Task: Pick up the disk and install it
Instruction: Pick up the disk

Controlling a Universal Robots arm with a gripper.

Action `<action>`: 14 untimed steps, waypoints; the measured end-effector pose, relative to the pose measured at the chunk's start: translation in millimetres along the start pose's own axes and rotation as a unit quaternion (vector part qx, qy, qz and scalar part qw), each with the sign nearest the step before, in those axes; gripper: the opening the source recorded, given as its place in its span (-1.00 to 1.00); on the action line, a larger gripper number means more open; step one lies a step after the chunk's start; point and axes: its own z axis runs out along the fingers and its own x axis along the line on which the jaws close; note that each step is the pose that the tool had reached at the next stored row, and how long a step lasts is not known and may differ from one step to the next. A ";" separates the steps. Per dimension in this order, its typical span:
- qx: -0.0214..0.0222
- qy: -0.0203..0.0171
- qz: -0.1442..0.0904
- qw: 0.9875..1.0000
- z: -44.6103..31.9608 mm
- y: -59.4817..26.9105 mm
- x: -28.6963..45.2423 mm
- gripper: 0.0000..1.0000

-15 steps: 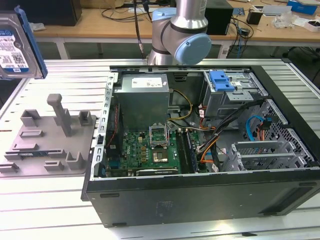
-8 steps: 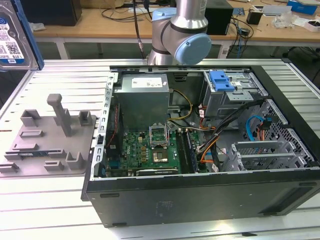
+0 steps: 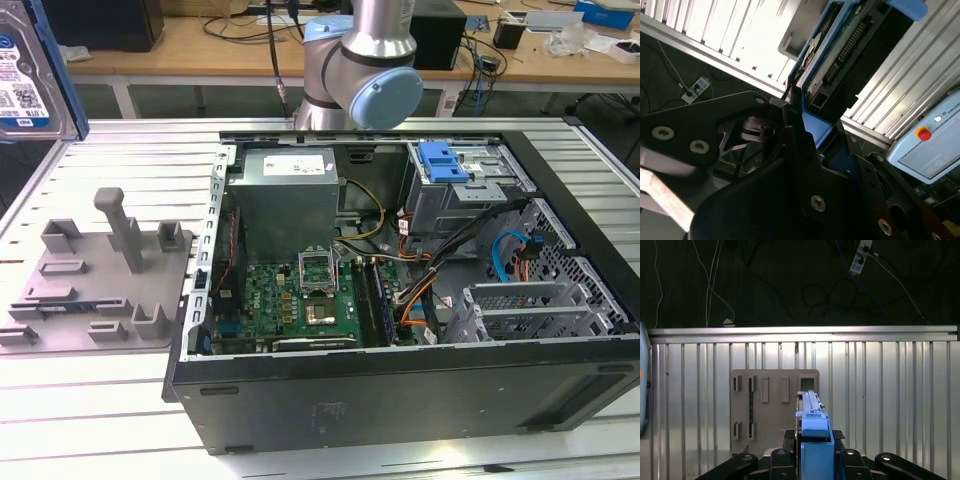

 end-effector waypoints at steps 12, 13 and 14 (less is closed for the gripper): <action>0.000 0.000 0.000 1.000 -0.4 -55.7 16.3 -0.27; 0.000 0.000 0.000 1.000 -0.4 -58.9 17.4 -0.27; 0.000 0.000 0.000 1.000 -0.5 -62.3 18.6 -0.27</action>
